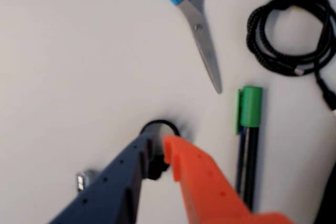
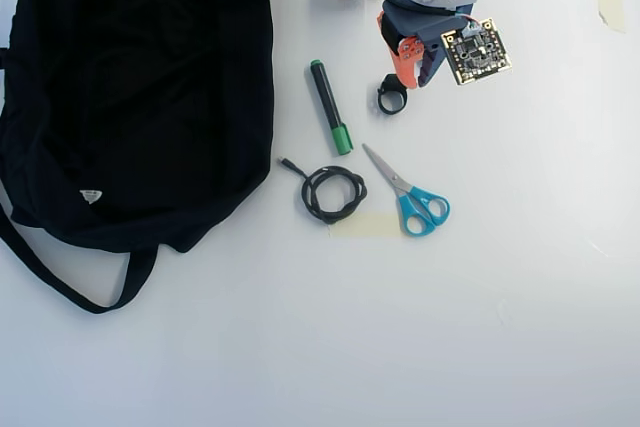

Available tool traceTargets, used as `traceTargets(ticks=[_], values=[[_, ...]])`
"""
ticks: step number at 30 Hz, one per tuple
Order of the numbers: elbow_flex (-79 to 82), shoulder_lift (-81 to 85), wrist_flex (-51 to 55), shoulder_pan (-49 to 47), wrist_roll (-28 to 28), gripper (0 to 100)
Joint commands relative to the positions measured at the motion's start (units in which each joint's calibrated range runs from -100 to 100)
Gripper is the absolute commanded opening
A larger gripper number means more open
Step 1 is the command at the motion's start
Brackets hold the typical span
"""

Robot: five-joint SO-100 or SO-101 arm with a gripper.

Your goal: Put the bike light into the black bag

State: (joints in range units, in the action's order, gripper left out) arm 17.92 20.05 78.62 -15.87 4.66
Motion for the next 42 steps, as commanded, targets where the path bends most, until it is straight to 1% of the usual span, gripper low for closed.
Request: traceTargets(ticks=[1, 7, 10, 12, 19, 25, 33, 42], values=[[-1.21, 1.44, 0.28, -0.51, 2.99, 2], [1.66, 1.11, 0.37, -0.73, 3.83, 2], [4.99, 1.11, 0.37, -1.11, 7.45, 2], [5.80, 1.11, 0.28, -1.11, 8.92, 2], [7.59, 1.03, -0.24, -0.43, 9.23, 2], [10.11, 1.03, -0.41, -0.51, 11.64, 2], [12.35, 0.20, -4.20, -0.58, 11.22, 3], [11.90, -9.84, -10.23, -0.06, 10.70, 3]])
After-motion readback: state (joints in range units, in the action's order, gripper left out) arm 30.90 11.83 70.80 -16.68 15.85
